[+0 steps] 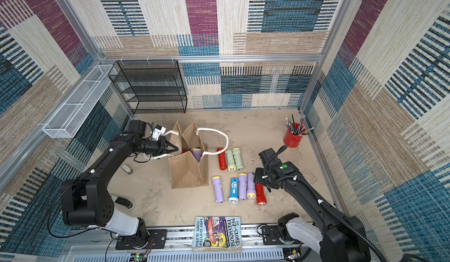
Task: Put the flashlights into the tote bags
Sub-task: Pick up the flashlight from the center of the board.
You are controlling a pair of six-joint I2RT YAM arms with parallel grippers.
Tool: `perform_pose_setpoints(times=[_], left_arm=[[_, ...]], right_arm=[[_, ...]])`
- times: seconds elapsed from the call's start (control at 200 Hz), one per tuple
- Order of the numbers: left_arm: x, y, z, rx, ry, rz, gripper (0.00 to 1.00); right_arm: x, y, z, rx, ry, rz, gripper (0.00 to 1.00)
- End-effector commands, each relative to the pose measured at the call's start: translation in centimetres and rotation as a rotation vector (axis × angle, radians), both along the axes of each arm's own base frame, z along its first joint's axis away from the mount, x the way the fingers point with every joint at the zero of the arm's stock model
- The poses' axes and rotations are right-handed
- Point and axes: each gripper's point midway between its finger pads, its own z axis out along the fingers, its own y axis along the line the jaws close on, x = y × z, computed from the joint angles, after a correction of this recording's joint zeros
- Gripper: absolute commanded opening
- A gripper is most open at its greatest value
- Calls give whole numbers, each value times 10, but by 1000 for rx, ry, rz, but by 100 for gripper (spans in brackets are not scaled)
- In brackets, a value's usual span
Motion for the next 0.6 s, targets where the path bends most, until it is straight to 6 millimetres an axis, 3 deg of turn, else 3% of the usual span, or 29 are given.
perform_pose_setpoints(times=[0.0,0.24,0.386,0.591], left_arm=[[-1,-2,1,-13,-1,-8,3],[0,-2,0,-16,1,-9,3],[0,-2,-1,-18,5,-10,3],[0,-2,-2,-18,9,-10,3]], right_arm=[[4,10,-11,43,21,15,70],[0,6,-26,18,63,-5,66],[0,3,-37,-8,93,-23,58],[1,0,-42,-30,102,-33,58]])
